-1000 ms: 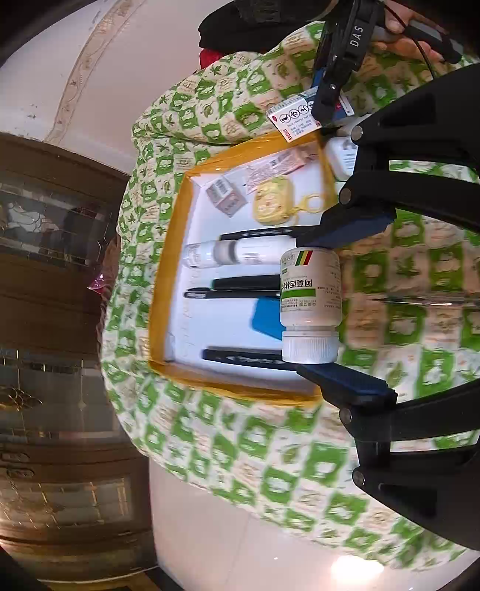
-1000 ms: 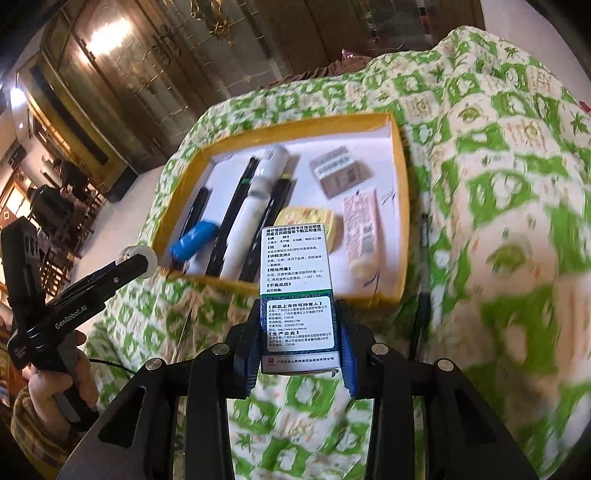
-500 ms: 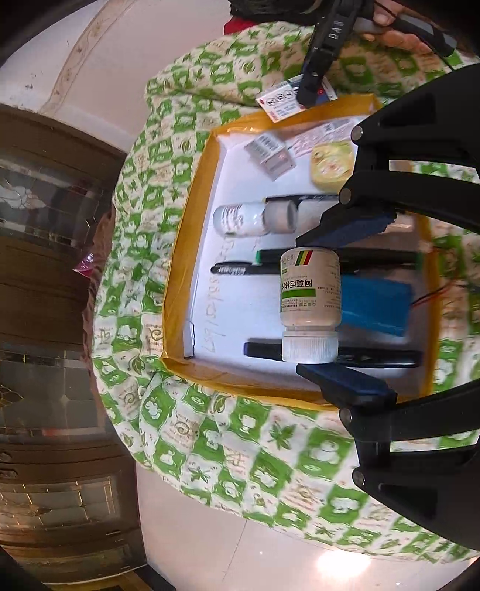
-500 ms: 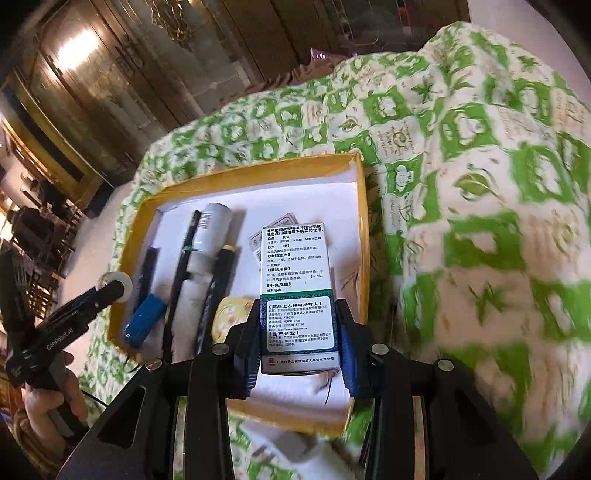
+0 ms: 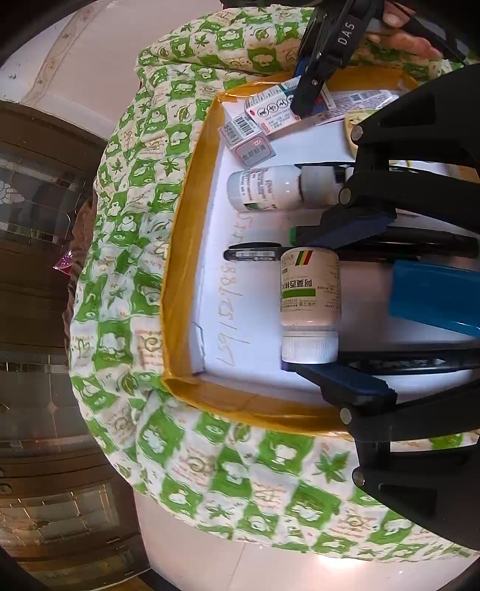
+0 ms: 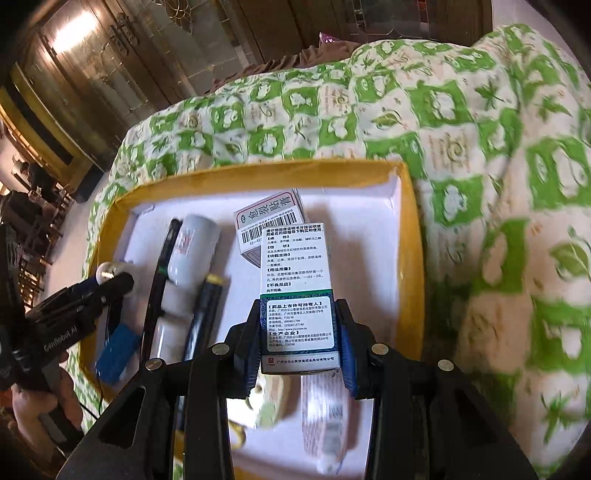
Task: Organize rigid objects
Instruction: 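Lower the bottle and box into the tray and open both tools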
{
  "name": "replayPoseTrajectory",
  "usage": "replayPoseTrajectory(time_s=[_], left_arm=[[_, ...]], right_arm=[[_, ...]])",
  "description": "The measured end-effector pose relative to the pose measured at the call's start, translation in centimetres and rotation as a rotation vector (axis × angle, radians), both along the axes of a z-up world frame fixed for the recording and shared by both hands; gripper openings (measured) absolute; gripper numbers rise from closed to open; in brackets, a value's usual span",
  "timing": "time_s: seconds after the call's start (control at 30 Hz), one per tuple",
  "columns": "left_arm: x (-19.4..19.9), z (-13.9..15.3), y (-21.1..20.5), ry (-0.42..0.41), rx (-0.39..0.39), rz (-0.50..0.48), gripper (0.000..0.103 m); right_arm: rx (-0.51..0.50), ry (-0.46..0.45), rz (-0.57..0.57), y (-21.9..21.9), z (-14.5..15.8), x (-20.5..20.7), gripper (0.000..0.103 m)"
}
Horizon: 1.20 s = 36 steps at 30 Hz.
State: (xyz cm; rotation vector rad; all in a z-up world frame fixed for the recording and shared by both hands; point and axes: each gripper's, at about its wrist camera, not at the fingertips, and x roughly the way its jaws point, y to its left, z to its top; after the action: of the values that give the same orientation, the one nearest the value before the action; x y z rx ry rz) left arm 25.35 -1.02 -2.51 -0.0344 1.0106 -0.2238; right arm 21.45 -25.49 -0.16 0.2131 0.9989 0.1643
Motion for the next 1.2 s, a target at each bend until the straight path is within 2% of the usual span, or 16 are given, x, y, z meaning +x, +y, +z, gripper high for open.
replayPoseTrajectory(time_s=[0.27, 0.57, 0.6, 0.63, 0.67, 0.77, 1.0, 1.07, 1.2], left_arm=[[1.1, -0.6, -1.3, -0.043, 0.064, -0.017, 0.059], [1.7, -0.9, -2.0, -0.035, 0.095, -0.004, 0.059], [1.4, -0.9, -1.9, -0.037, 0.105, -0.003, 0.059], [1.1, -0.8, -1.8, -0.042, 0.114, -0.002, 0.059], [0.8, -0.6, -1.7, -0.046, 0.112, -0.001, 0.059], [-0.8, 0.5, -0.8, -0.058, 0.083, 0.001, 0.06], [-7.1, 3.0, 1.7, -0.129, -0.028, 0.023, 0.064], [-9.3, 3.1, 3.0, -0.14, -0.068, 0.05, 0.07], [-13.1, 2.1, 4.8, -0.124, -0.117, 0.108, 0.071]], right_arm=[[-0.004, -0.015, 0.013, 1.0, -0.5, 0.4, 0.032], [-0.005, -0.046, 0.033, 1.5, -0.8, 0.9, 0.033], [0.004, -0.047, 0.03, 1.5, -0.9, 0.8, 0.036], [0.011, -0.044, 0.026, 1.5, -1.1, 0.8, 0.045], [0.024, -0.045, 0.019, 1.4, -1.1, 0.6, 0.049], [0.031, -0.058, 0.017, 1.4, -0.9, -0.1, 0.056], [0.086, -0.071, 0.012, 0.5, -0.2, -3.4, 0.063], [0.12, -0.061, 0.0, -0.3, 0.0, -5.0, 0.064], [0.189, -0.055, -0.024, -1.8, 0.7, -8.4, 0.067]])
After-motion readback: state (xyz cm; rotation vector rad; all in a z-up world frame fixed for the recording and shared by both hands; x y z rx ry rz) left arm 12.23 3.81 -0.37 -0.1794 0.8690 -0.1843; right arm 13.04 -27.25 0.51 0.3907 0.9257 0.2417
